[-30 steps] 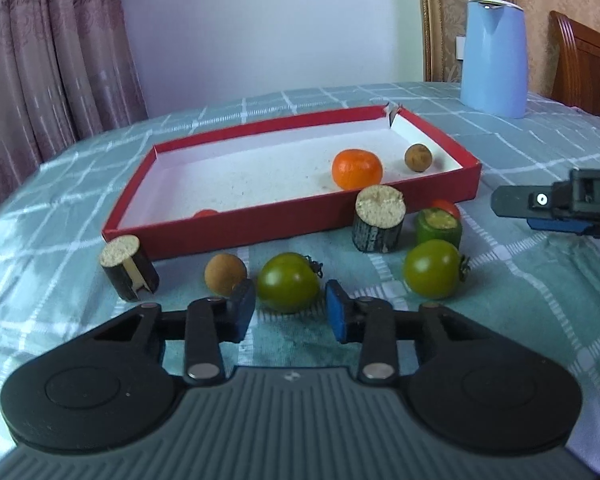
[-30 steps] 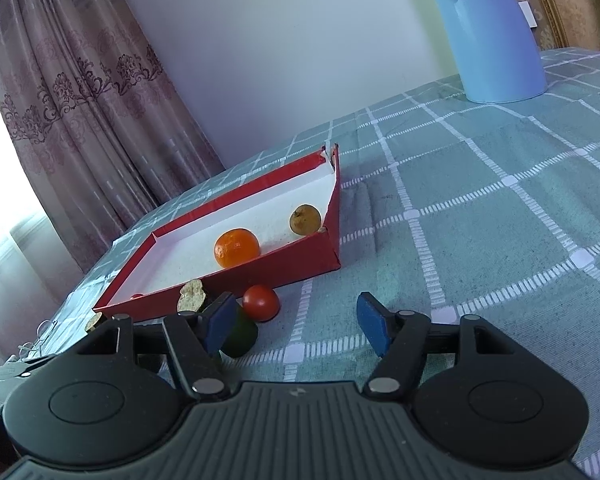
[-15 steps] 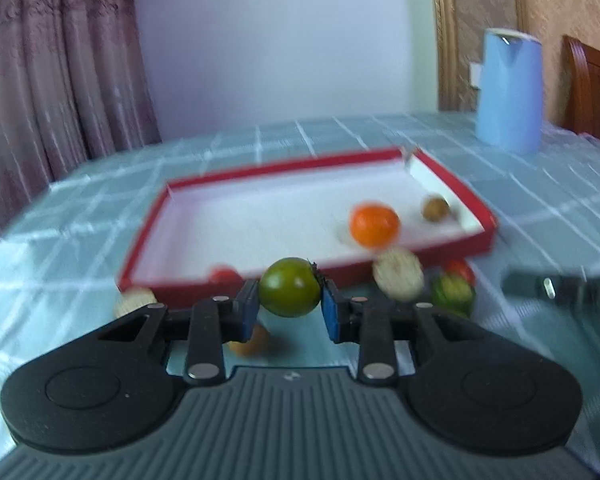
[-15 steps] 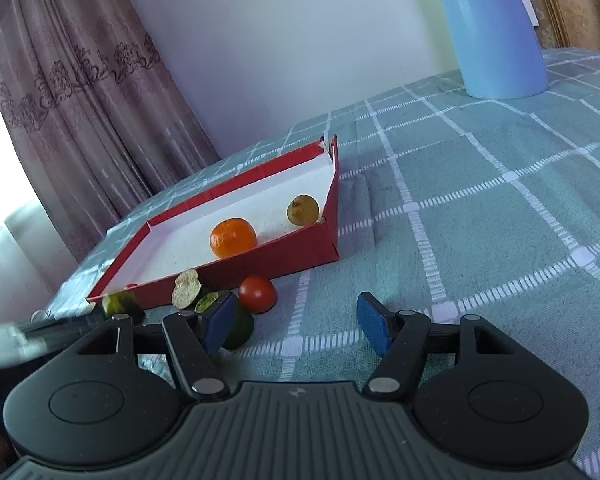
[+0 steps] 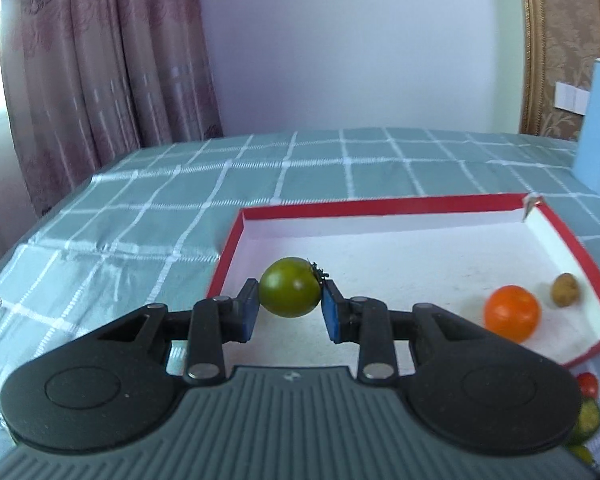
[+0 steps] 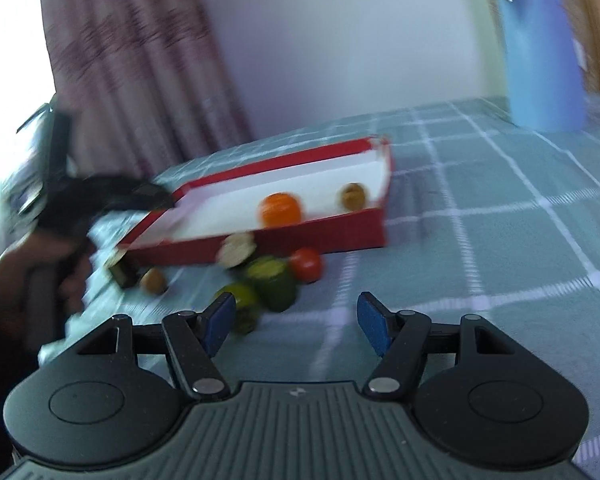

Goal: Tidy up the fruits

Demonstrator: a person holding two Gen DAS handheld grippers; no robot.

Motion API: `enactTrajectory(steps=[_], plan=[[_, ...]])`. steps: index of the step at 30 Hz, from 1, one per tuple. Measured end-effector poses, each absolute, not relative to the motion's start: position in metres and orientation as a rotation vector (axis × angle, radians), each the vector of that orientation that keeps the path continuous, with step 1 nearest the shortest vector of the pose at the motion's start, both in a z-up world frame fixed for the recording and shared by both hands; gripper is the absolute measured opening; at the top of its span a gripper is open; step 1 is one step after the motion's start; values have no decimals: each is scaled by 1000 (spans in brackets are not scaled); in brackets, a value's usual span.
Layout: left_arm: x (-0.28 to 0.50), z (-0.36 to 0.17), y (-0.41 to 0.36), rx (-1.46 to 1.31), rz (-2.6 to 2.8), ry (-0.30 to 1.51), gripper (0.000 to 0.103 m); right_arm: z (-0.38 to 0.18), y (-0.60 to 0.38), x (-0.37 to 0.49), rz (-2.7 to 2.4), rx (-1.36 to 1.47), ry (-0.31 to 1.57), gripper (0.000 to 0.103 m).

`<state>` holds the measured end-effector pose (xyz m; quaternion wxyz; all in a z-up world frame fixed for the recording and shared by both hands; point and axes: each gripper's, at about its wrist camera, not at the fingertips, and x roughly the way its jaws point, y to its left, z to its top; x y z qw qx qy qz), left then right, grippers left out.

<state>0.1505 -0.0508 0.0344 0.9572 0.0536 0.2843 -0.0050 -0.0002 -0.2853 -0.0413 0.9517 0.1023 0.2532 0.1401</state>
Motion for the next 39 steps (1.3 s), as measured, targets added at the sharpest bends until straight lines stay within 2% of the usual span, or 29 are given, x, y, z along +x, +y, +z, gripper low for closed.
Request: enactTrajectory(steps=[5,10,14,18,20,25,26,27,33,39], plan=[[155,27,-48,102,-10,603,31,-40,-263,4,320,138,544,67],[136,34,-42,94,4,564,46,-42,-252,19,312,129,596,60],[107,41,-39,83,-4,532,52,-42,-240,24,266,97,615,57],[79,39,-32,49,0,513,65,-43,-223,27,207,47,624,54],[69,37,-28,40,5,513,66,-43,-217,28,171,29,628,46],[50,29,-17,18,3,543,66,-43,-210,29,125,1,620,40],[46,28,-13,11,-3,549,66,-43,-210,29,124,4,617,33],[41,27,-10,5,-20,553,65,-43,-209,28,126,7,616,31],[18,20,-12,79,-96,517,71,-43,-211,25,130,34,607,31],[29,13,-35,127,-126,558,71,-42,-217,16,147,57,599,31]])
